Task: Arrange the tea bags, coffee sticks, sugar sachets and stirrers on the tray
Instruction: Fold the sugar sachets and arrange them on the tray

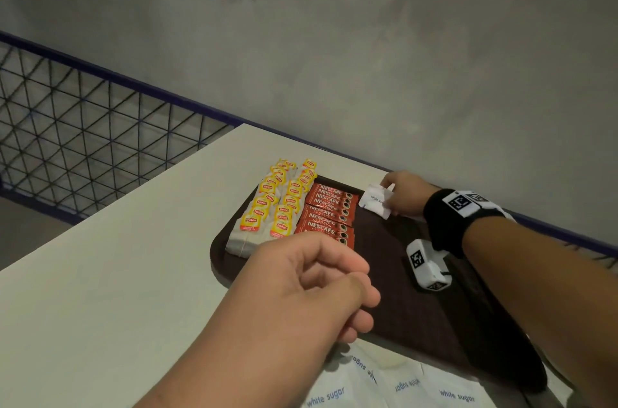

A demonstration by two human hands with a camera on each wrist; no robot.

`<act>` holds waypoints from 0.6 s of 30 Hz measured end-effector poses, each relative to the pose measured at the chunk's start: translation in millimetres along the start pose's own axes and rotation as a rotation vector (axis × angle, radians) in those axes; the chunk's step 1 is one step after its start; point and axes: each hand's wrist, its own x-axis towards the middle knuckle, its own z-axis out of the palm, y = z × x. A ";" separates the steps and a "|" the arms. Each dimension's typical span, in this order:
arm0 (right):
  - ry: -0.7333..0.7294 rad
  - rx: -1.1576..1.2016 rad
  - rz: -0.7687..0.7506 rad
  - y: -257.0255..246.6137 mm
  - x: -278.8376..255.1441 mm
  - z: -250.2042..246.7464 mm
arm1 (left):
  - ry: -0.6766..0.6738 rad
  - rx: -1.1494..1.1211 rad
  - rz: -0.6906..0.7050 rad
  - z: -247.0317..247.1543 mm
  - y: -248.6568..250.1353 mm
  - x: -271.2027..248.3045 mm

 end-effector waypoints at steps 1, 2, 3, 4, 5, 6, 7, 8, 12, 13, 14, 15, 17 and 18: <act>0.008 -0.018 -0.003 0.0 0.6 0.9 | 0.003 0.003 0.003 0.2 0.1 -0.1; 0.023 -0.034 -0.010 -0.3 1.7 1.8 | 0.009 0.008 0.004 0.2 -0.3 0.0; 0.037 -0.044 -0.016 -1.0 2.2 2.6 | 0.014 0.013 0.005 0.3 -0.5 0.3; 0.048 -0.049 -0.022 -1.7 3.2 3.4 | 0.019 0.016 0.008 0.2 -1.1 0.5; 0.054 -0.053 -0.028 -2.3 3.8 4.6 | 0.022 0.018 0.008 0.2 -1.7 0.8; 0.057 -0.059 -0.033 -2.5 4.9 6.4 | 0.026 0.021 0.010 0.0 -2.3 1.1; 0.056 -0.075 -0.036 -2.2 5.4 8.3 | 0.031 0.027 0.013 -0.2 -2.8 1.3; 0.056 -0.092 -0.037 -2.0 6.1 10.4 | 0.032 0.032 0.017 -0.6 -3.4 1.6; 0.074 -0.123 -0.034 0.2 10.7 14.9 | 0.014 0.048 0.025 -1.6 -4.6 2.6; 0.077 -0.126 -0.037 1.1 12.2 14.9 | 0.013 0.051 0.026 -2.1 -5.4 3.1; 0.078 -0.126 -0.041 2.0 13.6 14.7 | 0.012 0.053 0.028 -2.9 -6.9 3.5; 0.076 -0.127 -0.043 2.8 14.6 15.0 | 0.010 0.053 0.029 -4.0 -7.9 4.1; 0.073 -0.113 -0.052 4.7 14.8 15.4 | 0.000 0.059 0.041 -4.9 -8.3 4.2; 0.072 -0.091 -0.053 5.2 14.3 15.1 | -0.002 0.061 0.051 -5.0 -7.5 4.2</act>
